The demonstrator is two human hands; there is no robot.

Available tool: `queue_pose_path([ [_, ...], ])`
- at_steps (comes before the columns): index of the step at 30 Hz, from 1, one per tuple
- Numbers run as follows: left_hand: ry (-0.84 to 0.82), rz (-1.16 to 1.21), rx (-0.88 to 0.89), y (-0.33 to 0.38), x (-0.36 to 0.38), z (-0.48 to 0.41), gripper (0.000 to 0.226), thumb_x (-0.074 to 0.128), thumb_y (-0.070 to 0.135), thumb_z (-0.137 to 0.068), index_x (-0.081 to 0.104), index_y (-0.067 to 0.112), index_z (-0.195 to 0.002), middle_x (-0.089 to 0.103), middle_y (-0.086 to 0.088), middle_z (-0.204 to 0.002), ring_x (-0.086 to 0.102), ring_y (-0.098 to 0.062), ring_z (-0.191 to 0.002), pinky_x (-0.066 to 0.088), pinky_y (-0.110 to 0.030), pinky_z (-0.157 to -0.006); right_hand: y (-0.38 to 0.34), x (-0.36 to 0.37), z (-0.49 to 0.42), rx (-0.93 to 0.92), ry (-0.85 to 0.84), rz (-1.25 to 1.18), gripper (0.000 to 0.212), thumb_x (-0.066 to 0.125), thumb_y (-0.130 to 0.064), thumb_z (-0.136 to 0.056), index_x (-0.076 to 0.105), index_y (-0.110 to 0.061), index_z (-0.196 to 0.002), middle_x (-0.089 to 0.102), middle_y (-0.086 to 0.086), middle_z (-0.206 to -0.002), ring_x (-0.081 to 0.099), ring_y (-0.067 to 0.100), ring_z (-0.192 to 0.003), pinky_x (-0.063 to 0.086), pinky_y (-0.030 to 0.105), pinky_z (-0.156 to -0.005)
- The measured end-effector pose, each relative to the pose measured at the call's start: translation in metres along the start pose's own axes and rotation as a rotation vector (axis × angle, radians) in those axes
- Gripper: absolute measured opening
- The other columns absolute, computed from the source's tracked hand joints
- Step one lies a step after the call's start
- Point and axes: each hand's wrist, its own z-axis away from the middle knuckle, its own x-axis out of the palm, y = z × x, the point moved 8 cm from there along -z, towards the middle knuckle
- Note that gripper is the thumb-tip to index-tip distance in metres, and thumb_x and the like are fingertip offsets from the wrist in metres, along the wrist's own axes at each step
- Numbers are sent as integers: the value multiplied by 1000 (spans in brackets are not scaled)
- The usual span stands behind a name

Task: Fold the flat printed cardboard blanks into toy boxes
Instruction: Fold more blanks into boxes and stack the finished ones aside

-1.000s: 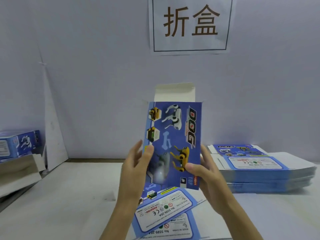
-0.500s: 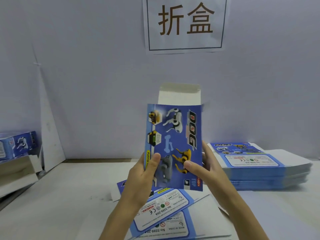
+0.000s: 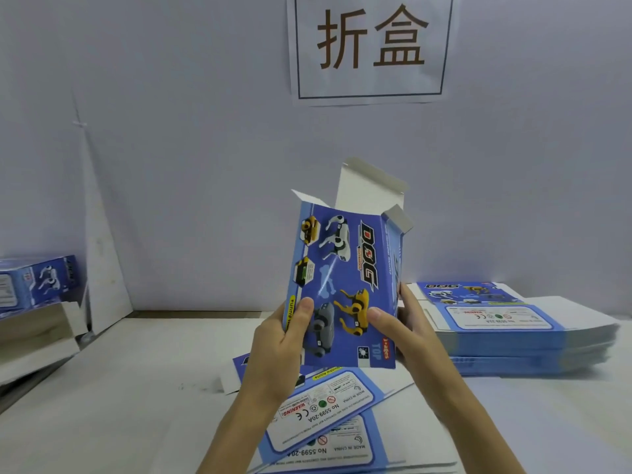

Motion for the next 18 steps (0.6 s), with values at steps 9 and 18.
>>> queue_pose_path([
  [9, -351, 178, -287, -24, -22, 3, 63, 67, 57, -64, 59, 32, -122, 71, -2, -112, 69, -26, -99, 57, -37, -84, 3, 12, 1, 101, -98, 91, 72, 74, -51, -73, 37, -42, -134, 71, -4, -105, 72, 20, -92, 60, 32, -63],
  [18, 683, 929, -1, -4, -223, -61, 39, 58, 45, -91, 60, 19, -120, 71, -6, -111, 71, -21, -94, 58, -39, -68, 32, 30, 2, 240, -209, 322, 81, 55, -73, -59, 26, -56, -132, 65, -6, -111, 73, 14, -83, 58, 30, -70],
])
